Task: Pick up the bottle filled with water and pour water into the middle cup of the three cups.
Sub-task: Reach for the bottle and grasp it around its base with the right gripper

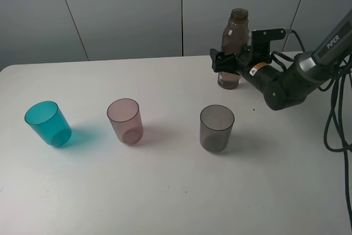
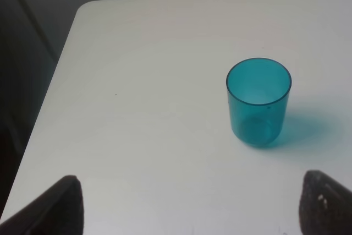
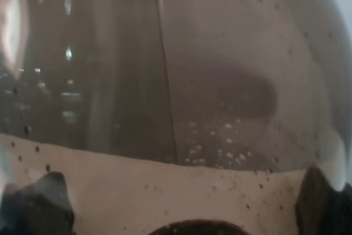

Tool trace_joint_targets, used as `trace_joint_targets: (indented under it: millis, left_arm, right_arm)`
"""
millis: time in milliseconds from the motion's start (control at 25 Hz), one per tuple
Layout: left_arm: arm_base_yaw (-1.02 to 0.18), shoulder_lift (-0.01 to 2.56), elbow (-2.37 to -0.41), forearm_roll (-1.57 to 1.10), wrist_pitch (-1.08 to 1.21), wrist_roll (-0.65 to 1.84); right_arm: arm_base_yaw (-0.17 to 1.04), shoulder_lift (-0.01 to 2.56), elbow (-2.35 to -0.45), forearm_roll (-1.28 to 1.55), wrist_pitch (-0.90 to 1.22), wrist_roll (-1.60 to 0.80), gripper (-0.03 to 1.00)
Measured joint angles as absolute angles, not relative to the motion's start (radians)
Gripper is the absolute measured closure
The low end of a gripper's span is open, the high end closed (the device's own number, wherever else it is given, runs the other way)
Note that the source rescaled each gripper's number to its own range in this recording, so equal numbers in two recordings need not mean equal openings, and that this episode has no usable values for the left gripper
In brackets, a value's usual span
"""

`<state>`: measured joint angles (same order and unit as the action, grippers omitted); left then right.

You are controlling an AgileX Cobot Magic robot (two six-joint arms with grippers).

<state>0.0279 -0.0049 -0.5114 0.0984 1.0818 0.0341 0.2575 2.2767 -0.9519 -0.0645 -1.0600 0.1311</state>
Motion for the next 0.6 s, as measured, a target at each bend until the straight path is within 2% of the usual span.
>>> trace_joint_targets:
  millis: [600]
  left_arm:
    - [0.028, -0.005, -0.511, 0.098, 1.082, 0.034]
  right_arm:
    - [0.258, 2.316, -0.952, -0.066, -1.075, 0.131, -0.03]
